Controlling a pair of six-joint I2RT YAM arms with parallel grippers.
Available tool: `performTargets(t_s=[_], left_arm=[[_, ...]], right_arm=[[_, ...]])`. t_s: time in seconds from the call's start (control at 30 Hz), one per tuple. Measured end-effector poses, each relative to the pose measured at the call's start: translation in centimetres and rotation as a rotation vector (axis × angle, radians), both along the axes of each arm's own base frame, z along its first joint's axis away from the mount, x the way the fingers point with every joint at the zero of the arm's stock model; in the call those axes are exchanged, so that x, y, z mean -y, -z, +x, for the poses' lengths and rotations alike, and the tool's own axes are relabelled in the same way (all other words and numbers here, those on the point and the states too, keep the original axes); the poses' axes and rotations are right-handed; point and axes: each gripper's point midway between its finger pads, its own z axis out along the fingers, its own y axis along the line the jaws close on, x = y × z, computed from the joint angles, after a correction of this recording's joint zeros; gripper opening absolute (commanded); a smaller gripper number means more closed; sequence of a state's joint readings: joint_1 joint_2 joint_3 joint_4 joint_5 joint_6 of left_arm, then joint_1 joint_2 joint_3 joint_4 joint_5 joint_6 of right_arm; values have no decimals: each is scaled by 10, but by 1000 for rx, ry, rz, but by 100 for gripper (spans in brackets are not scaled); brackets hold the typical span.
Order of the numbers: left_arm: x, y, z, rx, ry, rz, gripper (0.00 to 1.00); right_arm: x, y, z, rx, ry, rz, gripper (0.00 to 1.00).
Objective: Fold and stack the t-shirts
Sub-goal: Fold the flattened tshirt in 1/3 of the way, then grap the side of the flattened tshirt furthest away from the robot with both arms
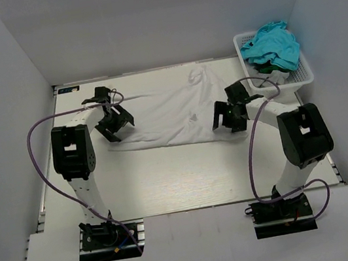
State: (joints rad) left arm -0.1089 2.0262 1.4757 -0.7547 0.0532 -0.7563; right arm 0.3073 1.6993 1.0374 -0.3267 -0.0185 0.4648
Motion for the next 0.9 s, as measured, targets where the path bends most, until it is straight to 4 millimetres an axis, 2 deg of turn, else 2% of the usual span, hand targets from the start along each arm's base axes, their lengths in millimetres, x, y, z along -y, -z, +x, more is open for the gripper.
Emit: performTargets(t_s=[0.07,0.17,0.23,0.5,0.57,0.63,0.7,0.77,0.83,0.9], left_arm=[[0,2,-3,-3,-8,-1,100],[-2,2,-11,10,-23,-6,100],[-4,2,-23,11,-33,-9,100],[-15,6,-104,-80,-55,9,100],[-18,4,-121,-115,-57,23,100],[-22,0,-128,-132,-53,43,100],[-25,-11,-120,-119,-49,66,100],[-29,-26,-99,-78,-51,91,100],[-34,-47,-62,-5,-62,125,100],[-40,-60,-26,58,-79,155,100]], right_arm=[[3,10,-5,-37,14,14,90],[4,9,-3,-23,26,40,90],[4,8,-9,-4,25,64,90],[0,6,-94,-82,-27,157,90],[-2,4,-112,-116,-56,157,90],[-4,-4,-118,-130,-90,154,90],[-8,-17,-110,-112,-115,153,90],[-15,-40,-86,-47,-135,162,90],[-25,-69,-53,43,-155,171,90],[-32,-89,-22,114,-161,171,90]])
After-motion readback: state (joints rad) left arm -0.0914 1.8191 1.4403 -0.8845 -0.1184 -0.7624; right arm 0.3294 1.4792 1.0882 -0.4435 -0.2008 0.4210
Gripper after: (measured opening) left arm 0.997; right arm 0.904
